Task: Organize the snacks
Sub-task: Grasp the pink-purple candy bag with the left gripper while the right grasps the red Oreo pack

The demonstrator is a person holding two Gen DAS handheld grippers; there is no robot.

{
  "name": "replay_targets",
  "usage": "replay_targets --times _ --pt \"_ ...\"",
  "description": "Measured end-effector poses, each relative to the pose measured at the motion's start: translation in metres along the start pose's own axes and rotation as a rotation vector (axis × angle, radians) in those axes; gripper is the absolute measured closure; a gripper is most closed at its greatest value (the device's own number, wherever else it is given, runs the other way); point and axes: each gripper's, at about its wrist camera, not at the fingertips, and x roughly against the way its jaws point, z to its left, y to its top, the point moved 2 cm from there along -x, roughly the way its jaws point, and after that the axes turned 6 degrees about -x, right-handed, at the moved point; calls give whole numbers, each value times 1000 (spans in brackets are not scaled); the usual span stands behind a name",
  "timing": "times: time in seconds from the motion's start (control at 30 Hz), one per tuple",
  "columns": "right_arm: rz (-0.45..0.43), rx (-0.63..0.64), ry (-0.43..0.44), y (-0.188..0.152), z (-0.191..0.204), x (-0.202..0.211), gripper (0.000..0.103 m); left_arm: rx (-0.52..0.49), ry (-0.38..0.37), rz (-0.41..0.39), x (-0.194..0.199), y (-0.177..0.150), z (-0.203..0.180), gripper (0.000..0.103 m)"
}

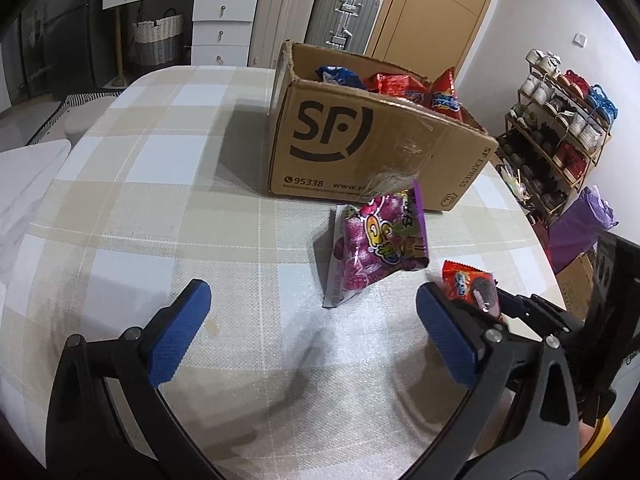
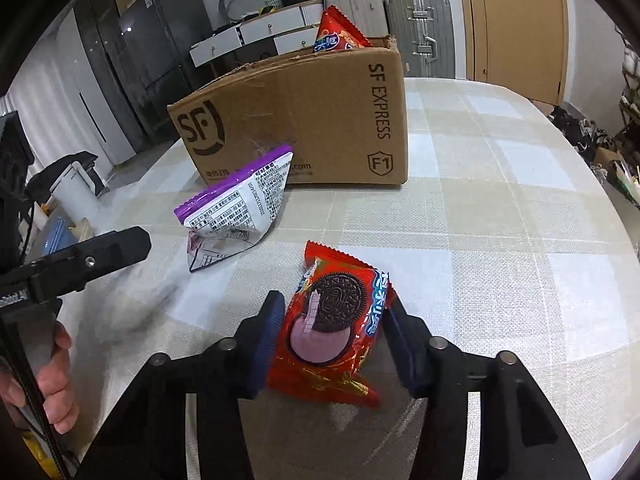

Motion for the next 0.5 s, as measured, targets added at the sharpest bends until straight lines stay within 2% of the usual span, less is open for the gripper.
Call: replay_targets --times 0.27,0.37,0.5 --pt "-70 -33 57 -6 -6 23 57 4 19 7 5 1 2 1" --pt "-86 -44 66 -9 -10 34 57 15 -23 7 16 4 0 1" --pt "-133 -57 75 -4 -18 54 57 -39 -32 -19 28 18 -17 1"
